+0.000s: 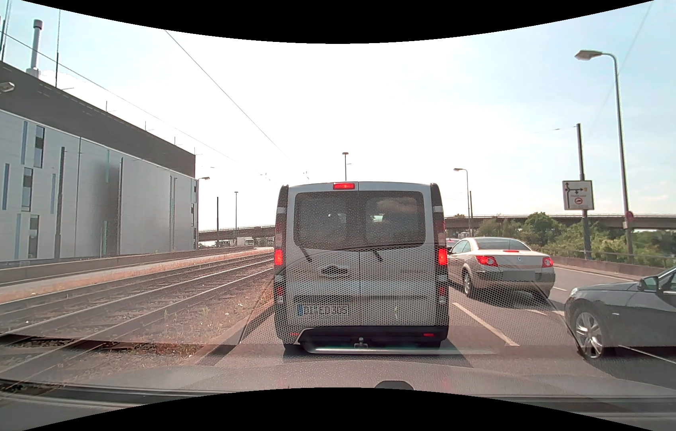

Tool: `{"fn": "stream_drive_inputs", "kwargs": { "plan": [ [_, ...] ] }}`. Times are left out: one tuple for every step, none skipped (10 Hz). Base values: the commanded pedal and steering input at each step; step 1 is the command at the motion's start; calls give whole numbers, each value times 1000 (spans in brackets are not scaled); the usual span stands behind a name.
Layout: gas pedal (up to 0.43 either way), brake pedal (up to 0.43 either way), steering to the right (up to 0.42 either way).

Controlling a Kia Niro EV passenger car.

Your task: Follow the waypoints while adhering to traffic rules and regulations

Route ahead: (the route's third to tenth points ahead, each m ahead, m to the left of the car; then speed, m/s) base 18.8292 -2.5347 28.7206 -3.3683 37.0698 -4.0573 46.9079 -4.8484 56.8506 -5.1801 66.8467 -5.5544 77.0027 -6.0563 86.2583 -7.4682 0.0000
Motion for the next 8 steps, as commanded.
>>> {"fn": "stream_drive_inputs", "kwargs": {
  "plan": [
    [0, 299, -16],
    [0, 299, -16],
    [0, 299, -15],
    [0, 299, -15],
    [0, 299, -16],
    [0, 299, -16],
    [0, 299, -16],
    [0, 299, -15]
  ]
}}
